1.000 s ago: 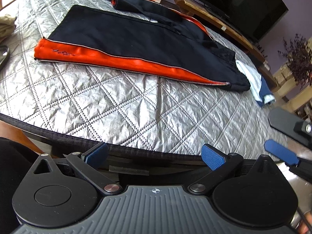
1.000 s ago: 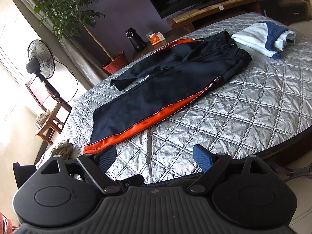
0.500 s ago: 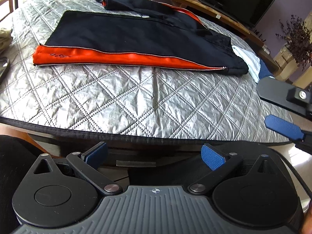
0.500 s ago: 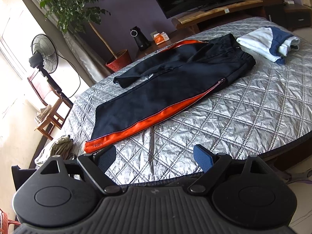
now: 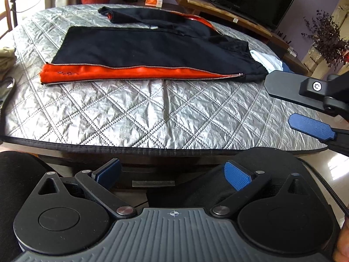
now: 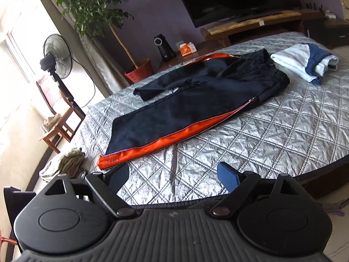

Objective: Fold clothes

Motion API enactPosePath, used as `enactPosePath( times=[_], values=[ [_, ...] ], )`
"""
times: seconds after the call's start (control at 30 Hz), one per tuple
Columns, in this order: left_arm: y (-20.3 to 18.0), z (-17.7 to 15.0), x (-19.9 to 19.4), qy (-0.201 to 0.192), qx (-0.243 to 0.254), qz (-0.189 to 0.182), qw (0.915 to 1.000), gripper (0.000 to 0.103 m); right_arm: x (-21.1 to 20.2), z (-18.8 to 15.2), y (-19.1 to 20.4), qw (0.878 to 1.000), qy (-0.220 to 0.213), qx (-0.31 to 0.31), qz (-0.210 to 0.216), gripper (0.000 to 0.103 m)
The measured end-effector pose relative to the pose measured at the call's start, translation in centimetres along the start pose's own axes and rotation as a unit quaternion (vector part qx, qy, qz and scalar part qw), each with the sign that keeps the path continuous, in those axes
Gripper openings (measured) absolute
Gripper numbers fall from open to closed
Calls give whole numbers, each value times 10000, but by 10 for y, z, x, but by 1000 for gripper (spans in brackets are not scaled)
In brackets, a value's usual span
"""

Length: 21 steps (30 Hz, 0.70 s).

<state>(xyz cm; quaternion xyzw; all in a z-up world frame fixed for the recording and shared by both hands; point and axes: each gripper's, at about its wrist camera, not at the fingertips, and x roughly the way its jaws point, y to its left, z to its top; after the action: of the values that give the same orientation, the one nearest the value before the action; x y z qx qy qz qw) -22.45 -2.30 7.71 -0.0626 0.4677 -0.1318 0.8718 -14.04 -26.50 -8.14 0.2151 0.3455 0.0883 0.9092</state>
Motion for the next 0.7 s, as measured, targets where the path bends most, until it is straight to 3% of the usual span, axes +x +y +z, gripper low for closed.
enactPosePath(
  times=[0.7],
  values=[
    [-10,-7,-27,-309,43,351,9989,102,-18,-7,-4,9996,-242,22,141,86]
  ],
)
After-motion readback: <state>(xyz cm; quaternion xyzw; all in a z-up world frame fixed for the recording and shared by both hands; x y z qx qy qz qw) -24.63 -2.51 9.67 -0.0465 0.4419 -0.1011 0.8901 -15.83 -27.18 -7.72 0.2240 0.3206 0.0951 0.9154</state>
